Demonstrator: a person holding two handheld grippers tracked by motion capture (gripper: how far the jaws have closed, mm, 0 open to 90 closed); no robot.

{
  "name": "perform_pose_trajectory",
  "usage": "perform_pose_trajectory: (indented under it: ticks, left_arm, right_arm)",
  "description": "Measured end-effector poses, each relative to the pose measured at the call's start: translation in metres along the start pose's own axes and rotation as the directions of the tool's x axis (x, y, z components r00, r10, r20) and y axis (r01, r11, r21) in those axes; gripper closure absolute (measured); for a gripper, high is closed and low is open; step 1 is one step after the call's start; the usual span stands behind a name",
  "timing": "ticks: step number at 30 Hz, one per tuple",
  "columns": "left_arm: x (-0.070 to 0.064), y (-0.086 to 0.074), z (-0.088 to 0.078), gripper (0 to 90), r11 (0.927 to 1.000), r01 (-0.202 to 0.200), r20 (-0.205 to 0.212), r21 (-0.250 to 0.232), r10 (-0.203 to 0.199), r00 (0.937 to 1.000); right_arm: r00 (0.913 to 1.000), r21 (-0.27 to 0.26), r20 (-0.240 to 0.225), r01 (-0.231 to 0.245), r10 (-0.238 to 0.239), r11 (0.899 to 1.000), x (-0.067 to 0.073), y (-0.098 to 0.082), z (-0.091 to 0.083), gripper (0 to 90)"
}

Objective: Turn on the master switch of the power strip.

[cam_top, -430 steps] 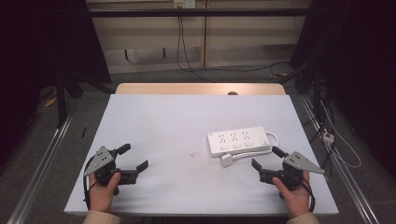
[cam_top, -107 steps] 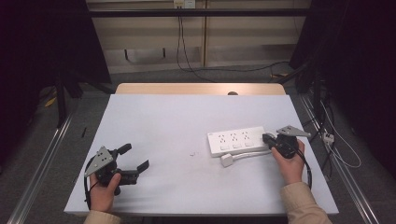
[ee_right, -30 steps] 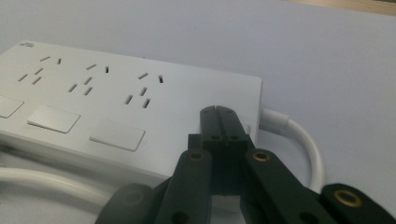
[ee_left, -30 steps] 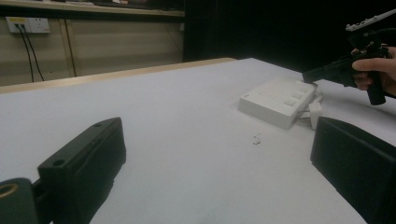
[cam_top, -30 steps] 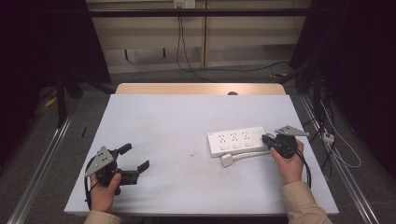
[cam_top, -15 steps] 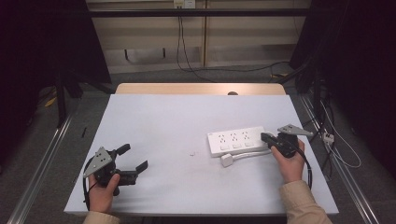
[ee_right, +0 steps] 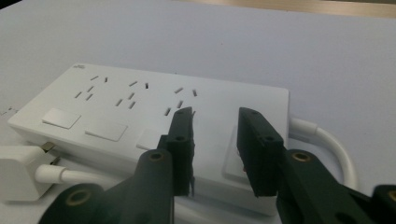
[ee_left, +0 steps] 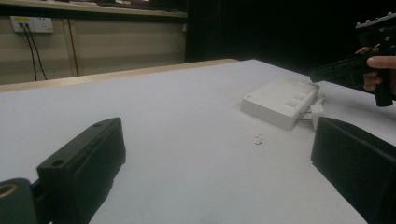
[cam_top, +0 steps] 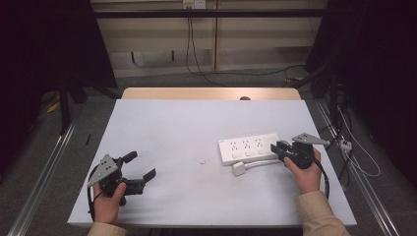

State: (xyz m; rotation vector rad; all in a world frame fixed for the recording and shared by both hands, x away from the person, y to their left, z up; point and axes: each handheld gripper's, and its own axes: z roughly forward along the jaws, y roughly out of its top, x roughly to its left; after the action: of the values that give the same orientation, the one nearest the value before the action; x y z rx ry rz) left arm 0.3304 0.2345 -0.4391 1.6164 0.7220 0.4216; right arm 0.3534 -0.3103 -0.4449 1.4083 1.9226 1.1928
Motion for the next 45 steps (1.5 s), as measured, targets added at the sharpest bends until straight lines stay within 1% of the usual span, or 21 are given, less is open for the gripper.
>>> perform_pose_trajectory:
  ticks: [2, 3, 4, 6, 7, 8, 10, 12, 15, 18, 19, 20, 22, 23, 26, 29, 30, 32, 38, 40, 45]
  left_arm:
    - [0.000, 0.000, 0.000, 2.8, 1.0000, -0.002, 0.003, 0.002, 0.002, 1.0000]
    - [0.000, 0.000, 0.000, 2.9, 1.0000, 0.000, 0.005, -0.001, 0.000, 1.0000]
    - [0.000, 0.001, 0.001, 2.9, 1.0000, -0.002, 0.005, -0.001, 0.002, 1.0000]
    - [0.000, 0.001, 0.001, 2.9, 1.0000, -0.002, 0.005, -0.002, 0.002, 1.0000]
    - [0.000, 0.001, 0.002, 2.8, 1.0000, -0.001, 0.005, -0.003, 0.001, 1.0000]
    - [0.000, 0.001, 0.002, 2.8, 1.0000, -0.001, 0.005, -0.003, 0.001, 1.0000]
    - [0.000, 0.001, 0.003, 2.8, 1.0000, -0.003, 0.009, 0.001, 0.003, 1.0000]
    - [0.000, 0.001, 0.004, 2.8, 1.0000, 0.001, 0.008, 0.000, -0.001, 1.0000]
    - [0.000, 0.001, 0.004, 2.8, 1.0000, -0.001, 0.010, 0.001, 0.001, 0.9999]
    - [0.001, 0.001, 0.005, 2.8, 1.0000, -0.001, 0.009, 0.004, 0.001, 1.0000]
    - [0.000, 0.001, 0.004, 2.7, 1.0000, 0.004, 0.009, 0.001, -0.004, 1.0000]
    - [0.001, 0.001, 0.004, 2.7, 1.0000, 0.001, 0.009, 0.002, -0.001, 1.0000]
    - [0.001, 0.001, 0.004, 2.7, 1.0000, 0.002, 0.009, 0.001, -0.002, 1.0000]
    - [0.000, 0.001, 0.004, 2.7, 1.0000, 0.002, 0.010, 0.001, -0.002, 0.9999]
    - [0.000, 0.001, 0.003, 2.7, 1.0000, -0.001, 0.012, 0.001, 0.001, 0.9999]
    - [0.000, 0.001, 0.003, 2.7, 1.0000, 0.003, 0.008, -0.002, -0.003, 1.0000]
    - [0.000, 0.001, 0.002, 2.7, 1.0000, 0.002, 0.008, -0.002, -0.002, 1.0000]
    - [0.000, 0.001, 0.002, 2.7, 1.0000, 0.002, 0.007, -0.002, -0.002, 1.0000]
    - [0.000, 0.001, 0.003, 2.7, 1.0000, 0.004, 0.009, -0.002, -0.004, 1.0000]
    - [0.000, 0.001, 0.003, 2.7, 1.0000, 0.004, 0.008, -0.001, -0.004, 1.0000]
    - [0.000, 0.001, 0.002, 2.7, 1.0000, 0.002, 0.006, -0.002, -0.002, 1.0000]
  right_arm:
    - [1.0000, 0.000, -0.007, -0.004, 0.004, 1.000, 0.001, 0.000, -0.001, 58.5]
    - [0.9995, -0.007, -0.029, -0.012, 0.012, 1.000, 0.003, -0.001, -0.003, 53.2]
    - [0.9995, -0.007, -0.029, -0.012, 0.012, 1.000, 0.003, -0.001, -0.003, 53.2]
    - [0.9990, -0.017, -0.038, -0.023, 0.023, 1.000, 0.004, -0.001, -0.006, 47.5]
    - [0.9977, -0.018, -0.061, -0.031, 0.030, 0.999, 0.006, -0.002, -0.009, 44.4]
    - [0.9977, -0.018, -0.061, -0.031, 0.030, 0.999, 0.006, -0.002, -0.009, 44.4]
    - [0.9980, -0.018, -0.058, -0.028, 0.027, 0.999, 0.007, -0.004, -0.011, 38.2]
    - [0.9976, -0.025, -0.065, -0.027, 0.025, 0.999, 0.007, -0.005, -0.012, 36.6]
    - [0.9976, -0.035, -0.065, -0.026, 0.023, 0.999, 0.010, -0.006, -0.014, 28.9]
    - [0.9965, -0.042, -0.079, -0.031, 0.028, 0.999, 0.011, -0.007, -0.016, 28.3]
    - [0.9965, -0.046, -0.080, -0.028, 0.025, 0.999, 0.012, -0.007, -0.016, 26.9]
    - [0.9956, -0.046, -0.087, -0.038, 0.034, 0.998, 0.013, -0.008, -0.017, 24.2]
    - [0.9955, -0.046, -0.088, -0.039, 0.035, 0.998, 0.013, -0.008, -0.017, 23.2]
    - [0.9957, -0.051, -0.088, -0.032, 0.027, 0.998, 0.015, -0.009, -0.019, 20.9]
    - [0.9955, -0.056, -0.091, -0.031, 0.026, 0.998, 0.016, -0.010, -0.021, 20.3]
    - [0.9943, -0.058, -0.104, -0.026, 0.020, 0.998, 0.019, -0.012, -0.024, 18.9]
    - [0.9932, -0.058, -0.116, -0.021, 0.015, 0.998, 0.021, -0.013, -0.026, 18.5]
    - [0.9935, -0.059, -0.113, -0.020, 0.014, 0.998, 0.022, -0.013, -0.027, 17.7]
    - [0.9923, -0.066, -0.123, 0.010, -0.018, 0.998, 0.027, -0.017, -0.032, 15.3]
    - [0.9920, -0.066, -0.125, 0.011, -0.020, 0.998, 0.028, -0.018, -0.032, 14.6]
    - [0.9911, -0.057, -0.127, 0.035, -0.042, 0.998, 0.031, -0.022, -0.035, 13.5]
